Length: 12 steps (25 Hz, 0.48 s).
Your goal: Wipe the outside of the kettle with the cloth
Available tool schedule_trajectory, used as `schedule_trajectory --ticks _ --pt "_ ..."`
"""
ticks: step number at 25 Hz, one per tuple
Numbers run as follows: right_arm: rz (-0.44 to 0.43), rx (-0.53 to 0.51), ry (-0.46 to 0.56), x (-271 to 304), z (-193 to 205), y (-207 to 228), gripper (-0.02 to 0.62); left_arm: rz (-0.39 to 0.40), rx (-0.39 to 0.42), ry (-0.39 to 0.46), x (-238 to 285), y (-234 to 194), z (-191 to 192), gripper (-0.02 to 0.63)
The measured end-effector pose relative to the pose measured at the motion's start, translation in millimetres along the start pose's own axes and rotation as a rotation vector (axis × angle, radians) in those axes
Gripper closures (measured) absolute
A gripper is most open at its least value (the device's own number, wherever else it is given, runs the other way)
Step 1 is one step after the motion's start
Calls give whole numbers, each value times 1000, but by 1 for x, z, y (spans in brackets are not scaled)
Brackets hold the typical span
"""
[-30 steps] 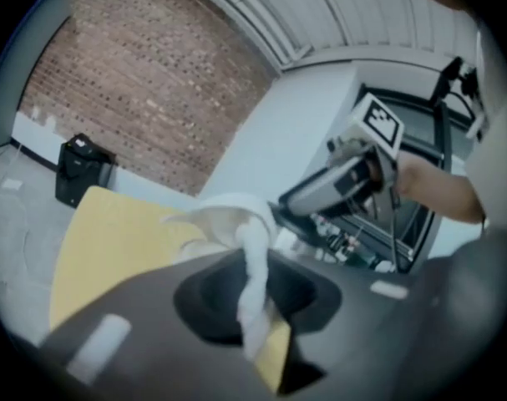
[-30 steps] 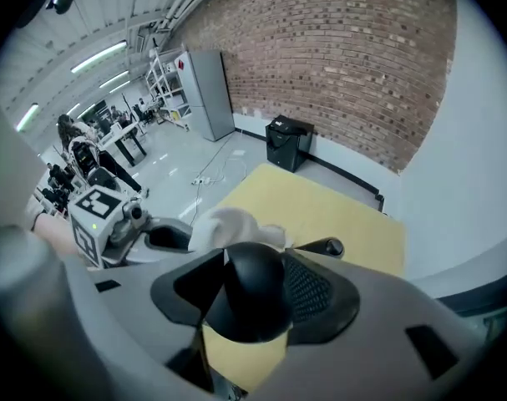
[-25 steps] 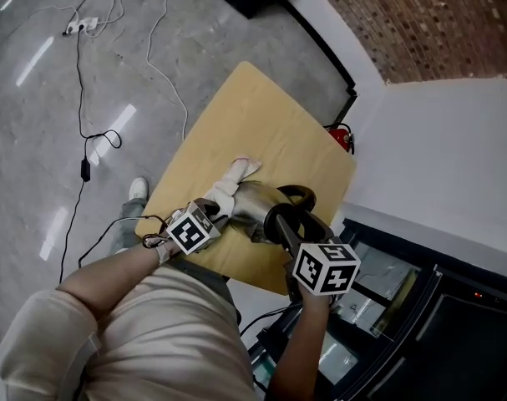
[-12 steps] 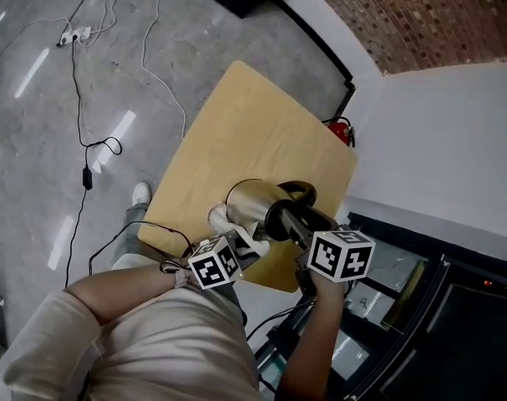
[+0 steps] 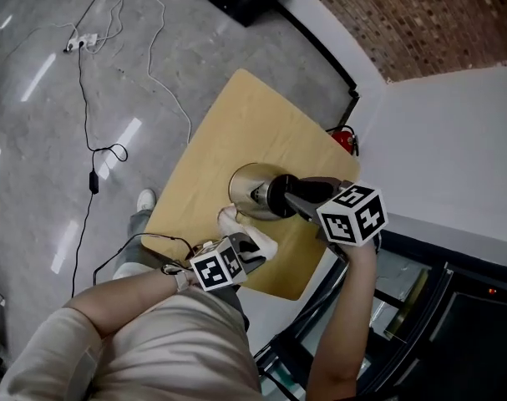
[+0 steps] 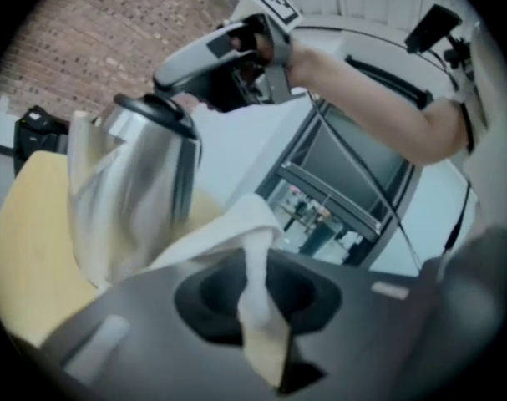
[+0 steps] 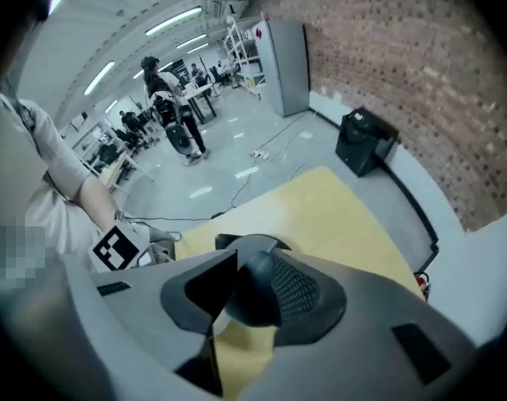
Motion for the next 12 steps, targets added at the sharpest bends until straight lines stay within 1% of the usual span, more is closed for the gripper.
schedule_trajectory --ticks 1,2,3,4,6,7,8,9,10,11,12 --pt "-31 0 -11 2 -2 2 472 -24 -28 9 3 -5 -3 544" --pt "-42 -9 1 2 -4 6 471 -50 -68 17 5 -12 -5 545" --pt "-34 -12 37 0 -6 12 472 -74 -105 25 5 -20 -7 543" --pt "-2 -7 88 -7 -7 20 472 -98 -128 32 3 -28 -8 543" --pt "112 14 173 -19 -6 44 472 -141 -145 42 -1 -41 -8 543" --pt "149 30 177 -18 -4 56 472 -155 -156 47 -3 -47 -7 544" --pt "152 51 152 -9 1 66 472 -166 -173 53 -5 -52 -8 543" --pt "134 76 114 3 7 72 472 -177 -191 60 -7 -55 -8 545" --pt "117 105 87 13 15 75 505 -192 -203 66 -8 -57 -9 545" --pt "110 142 87 18 25 75 580 -208 -211 70 -9 -59 -9 545" --pt "108 186 111 19 34 73 584 -219 -219 73 -11 -60 -8 545"
Point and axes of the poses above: the fingertips, and each gripper's own axes: x forward along the fingers, y to its right, z out of its underside, the point moved 10 cm from there along -x, backward along the fingers, and after that the axes turned 13 degrees about -z, right-handed, at the moved point
